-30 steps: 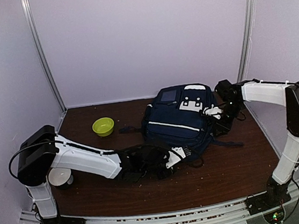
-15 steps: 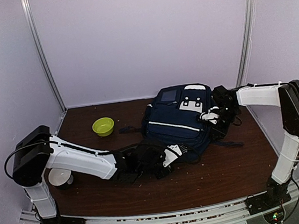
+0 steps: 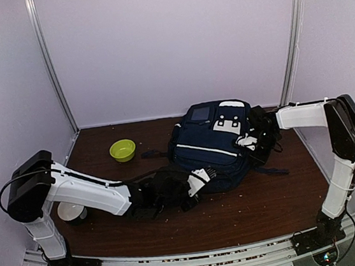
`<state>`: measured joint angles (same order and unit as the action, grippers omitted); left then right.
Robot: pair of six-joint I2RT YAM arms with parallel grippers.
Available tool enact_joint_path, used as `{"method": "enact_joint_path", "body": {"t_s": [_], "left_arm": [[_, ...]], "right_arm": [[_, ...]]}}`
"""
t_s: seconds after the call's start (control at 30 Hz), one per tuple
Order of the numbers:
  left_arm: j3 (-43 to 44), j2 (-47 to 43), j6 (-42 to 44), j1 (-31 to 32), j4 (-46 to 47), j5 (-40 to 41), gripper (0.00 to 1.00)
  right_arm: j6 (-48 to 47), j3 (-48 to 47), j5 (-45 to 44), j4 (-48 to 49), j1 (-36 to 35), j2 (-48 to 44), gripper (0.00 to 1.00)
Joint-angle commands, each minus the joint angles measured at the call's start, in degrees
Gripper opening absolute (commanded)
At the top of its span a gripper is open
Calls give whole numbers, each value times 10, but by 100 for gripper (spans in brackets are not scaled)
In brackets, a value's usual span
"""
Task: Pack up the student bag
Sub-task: Rotate the student bag to the center of the board.
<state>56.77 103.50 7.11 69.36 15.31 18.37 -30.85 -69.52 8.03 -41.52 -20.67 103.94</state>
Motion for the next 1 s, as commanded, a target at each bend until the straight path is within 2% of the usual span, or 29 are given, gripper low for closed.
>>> {"method": "enact_joint_path", "body": {"t_s": [0.0, 0.13, 0.37, 0.67, 0.97], "left_arm": [[-13, -22, -10, -3, 44, 24, 0], [-20, -25, -10, -3, 52, 30, 0], [-37, -37, -11, -3, 78, 50, 0], [-55, -49, -9, -3, 106, 70, 0], [-63, -52, 0, -3, 118, 73, 1]], "right_arm": [[14, 10, -34, 15, -4, 2, 25], [30, 18, -52, 18, -3, 3, 33], [29, 24, -53, 13, -3, 1, 33], [29, 1, -54, -11, -3, 13, 11], [39, 20, 0, -62, -2, -83, 1]]}}
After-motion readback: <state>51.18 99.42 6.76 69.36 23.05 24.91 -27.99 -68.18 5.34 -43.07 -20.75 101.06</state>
